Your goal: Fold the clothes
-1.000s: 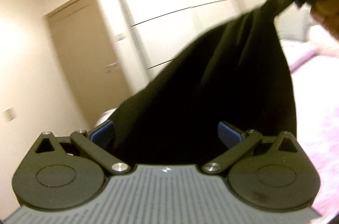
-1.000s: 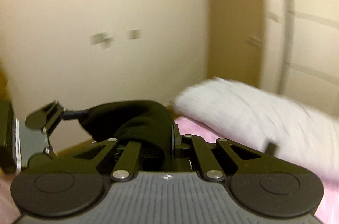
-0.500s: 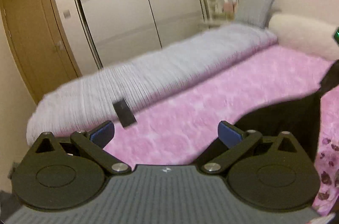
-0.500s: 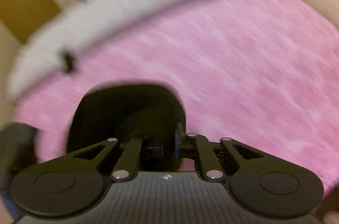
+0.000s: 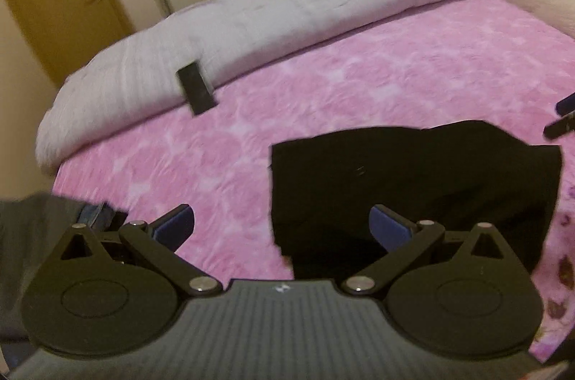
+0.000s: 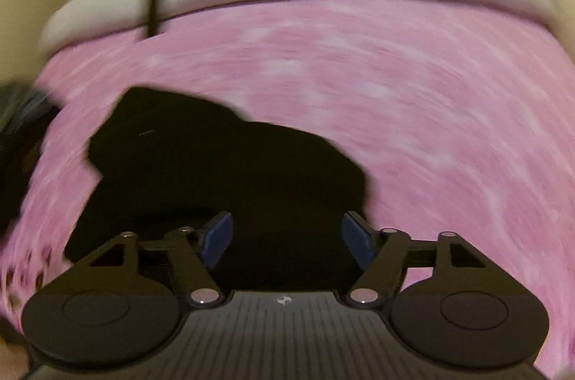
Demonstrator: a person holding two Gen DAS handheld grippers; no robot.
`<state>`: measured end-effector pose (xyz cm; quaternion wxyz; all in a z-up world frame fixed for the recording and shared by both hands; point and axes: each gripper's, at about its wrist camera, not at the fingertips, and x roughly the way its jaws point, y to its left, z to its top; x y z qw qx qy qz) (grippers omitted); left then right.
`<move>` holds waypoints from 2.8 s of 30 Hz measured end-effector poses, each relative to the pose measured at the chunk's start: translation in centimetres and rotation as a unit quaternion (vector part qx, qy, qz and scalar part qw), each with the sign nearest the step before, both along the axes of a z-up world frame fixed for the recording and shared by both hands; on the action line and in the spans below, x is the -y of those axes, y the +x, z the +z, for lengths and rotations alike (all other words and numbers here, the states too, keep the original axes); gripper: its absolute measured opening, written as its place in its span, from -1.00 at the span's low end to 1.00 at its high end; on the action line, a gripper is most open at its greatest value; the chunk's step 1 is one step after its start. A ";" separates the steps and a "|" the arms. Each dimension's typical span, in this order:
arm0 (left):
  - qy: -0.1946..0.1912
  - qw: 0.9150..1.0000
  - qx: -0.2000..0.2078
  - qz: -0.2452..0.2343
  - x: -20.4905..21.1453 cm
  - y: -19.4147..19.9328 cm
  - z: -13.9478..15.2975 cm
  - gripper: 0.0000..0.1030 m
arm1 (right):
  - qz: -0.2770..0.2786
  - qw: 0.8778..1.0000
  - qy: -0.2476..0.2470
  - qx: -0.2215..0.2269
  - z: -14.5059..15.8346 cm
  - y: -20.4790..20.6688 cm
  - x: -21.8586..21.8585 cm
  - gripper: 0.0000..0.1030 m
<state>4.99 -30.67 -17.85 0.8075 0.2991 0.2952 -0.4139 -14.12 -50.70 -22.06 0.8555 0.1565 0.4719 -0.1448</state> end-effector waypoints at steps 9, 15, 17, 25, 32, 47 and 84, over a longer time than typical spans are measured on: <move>0.000 0.996 -0.031 0.089 -5.4 4.9 -4.3 0.99 | 0.296 0.948 -0.112 0.014 -6.7 16.4 -14.6 0.71; 0.017 0.992 -0.053 0.117 -8.3 6.2 -7.7 0.99 | 0.391 0.883 -0.254 -0.040 -15.1 23.2 -19.9 0.24; 0.012 0.993 -0.055 0.108 -7.9 6.3 -7.6 0.99 | 0.392 0.891 -0.225 -0.041 -15.2 23.7 -18.7 -0.18; -0.027 0.996 -0.068 0.049 -4.3 6.2 -6.8 0.99 | 0.184 0.977 -0.097 0.049 -1.6 18.1 -8.0 -0.82; -0.050 0.995 -0.061 -0.061 2.4 2.6 -5.8 0.99 | -0.004 0.992 -0.080 0.096 7.3 5.5 2.1 -0.82; 0.005 0.996 -0.053 -0.077 13.8 -13.7 -6.7 0.99 | -0.328 0.944 -0.022 0.026 -0.6 -26.5 24.6 -0.80; 0.104 0.886 -0.342 -0.297 45.8 -32.5 -14.1 -0.78 | -0.290 0.924 0.249 -0.029 -13.2 -37.4 41.1 -0.13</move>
